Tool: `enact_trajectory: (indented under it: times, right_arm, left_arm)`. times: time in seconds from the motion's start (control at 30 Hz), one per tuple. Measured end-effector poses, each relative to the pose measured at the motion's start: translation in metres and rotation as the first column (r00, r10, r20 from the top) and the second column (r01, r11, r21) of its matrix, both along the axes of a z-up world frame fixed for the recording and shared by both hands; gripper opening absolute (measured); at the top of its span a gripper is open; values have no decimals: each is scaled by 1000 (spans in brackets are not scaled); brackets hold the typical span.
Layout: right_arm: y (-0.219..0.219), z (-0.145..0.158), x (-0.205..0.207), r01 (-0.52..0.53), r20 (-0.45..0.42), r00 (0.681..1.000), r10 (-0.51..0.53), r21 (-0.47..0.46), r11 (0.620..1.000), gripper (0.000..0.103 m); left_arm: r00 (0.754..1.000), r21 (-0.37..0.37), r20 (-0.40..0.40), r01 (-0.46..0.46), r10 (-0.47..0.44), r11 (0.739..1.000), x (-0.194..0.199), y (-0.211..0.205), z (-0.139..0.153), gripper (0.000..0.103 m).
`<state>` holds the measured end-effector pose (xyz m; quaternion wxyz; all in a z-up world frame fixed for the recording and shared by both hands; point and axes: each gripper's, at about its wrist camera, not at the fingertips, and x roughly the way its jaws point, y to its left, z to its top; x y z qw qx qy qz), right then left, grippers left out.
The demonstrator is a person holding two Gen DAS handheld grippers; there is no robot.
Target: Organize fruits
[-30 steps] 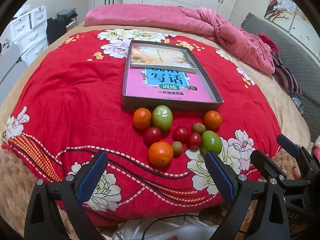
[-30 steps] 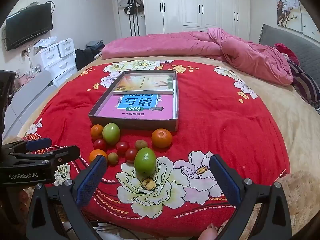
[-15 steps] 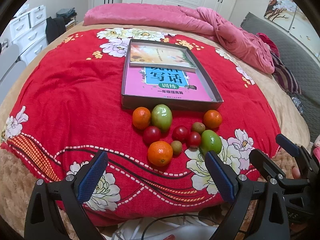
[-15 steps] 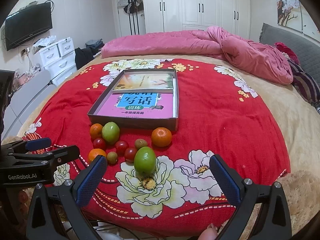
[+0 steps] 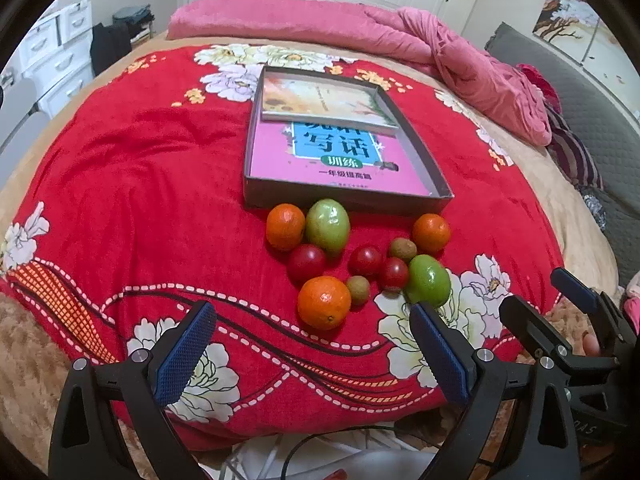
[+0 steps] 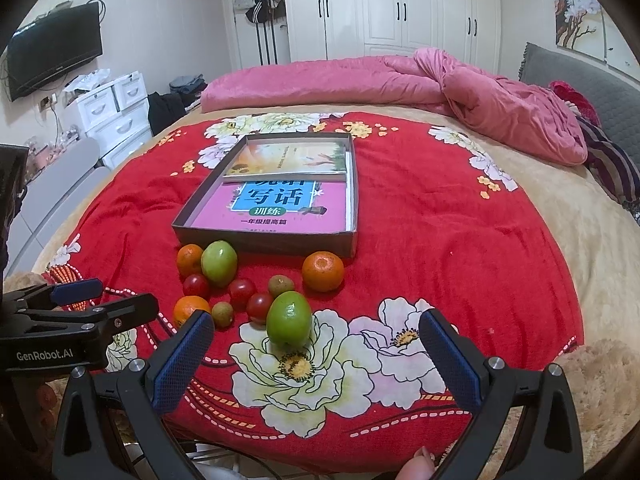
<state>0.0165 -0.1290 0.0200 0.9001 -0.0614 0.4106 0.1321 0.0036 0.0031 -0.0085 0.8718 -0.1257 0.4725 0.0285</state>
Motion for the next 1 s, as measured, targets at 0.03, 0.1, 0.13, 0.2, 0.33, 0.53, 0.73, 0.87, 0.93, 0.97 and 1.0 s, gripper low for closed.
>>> enact_trajectory:
  times: [0.03, 0.1, 0.13, 0.2, 0.33, 0.53, 0.73, 0.87, 0.93, 0.97, 1.0]
  right_arm:
    - [1, -1, 1, 0, -3, 1000, 0, 2, 1000, 103]
    - [1, -3, 3, 2, -13, 1000, -2, 4, 1000, 103]
    - [1, -4, 4, 3, -15, 1000, -3, 5, 1000, 103]
    - [1, -7, 9, 5, -13, 1000, -5, 8, 1000, 103]
    - [2, -14, 18, 1, -13, 1000, -1, 2, 1000, 103]
    - [11, -36, 41, -18, -81, 997, 15, -45, 999, 103]
    - [19, -58, 57, -55, -183, 983, 24, -166, 985, 103]
    - [23, -62, 64, -73, -188, 982, 33, -212, 974, 103]
    - [25, -65, 67, -81, -191, 981, 41, -207, 975, 102]
    - [27, -67, 68, -88, -202, 978, 46, -203, 975, 99]
    - [28, -69, 69, -95, -211, 976, 53, -194, 976, 94]
  left_arm:
    - [1000, -3, -5, 1, -1, 1000, 1, 1, -2, 97]
    - [1000, -7, -17, 1, -1, 1000, 3, 2, -6, 97]
    - [1000, -9, -21, 1, -2, 1000, 4, 2, -7, 97]
    - [999, -12, -32, 3, -3, 1000, 7, 3, -11, 97]
    - [999, -18, -50, 12, -13, 1000, 13, 5, -18, 97]
    - [995, -46, -88, 44, -48, 998, 24, 6, -33, 97]
    - [991, -67, -115, 57, -64, 996, 34, 7, -43, 97]
    - [990, -73, -121, 57, -66, 996, 39, 8, -47, 97]
    - [989, -82, -127, 62, -72, 995, 39, 7, -48, 97]
    - [989, -85, -129, 66, -76, 994, 40, 7, -49, 97]
    - [988, -86, -131, 68, -79, 994, 40, 6, -49, 97]
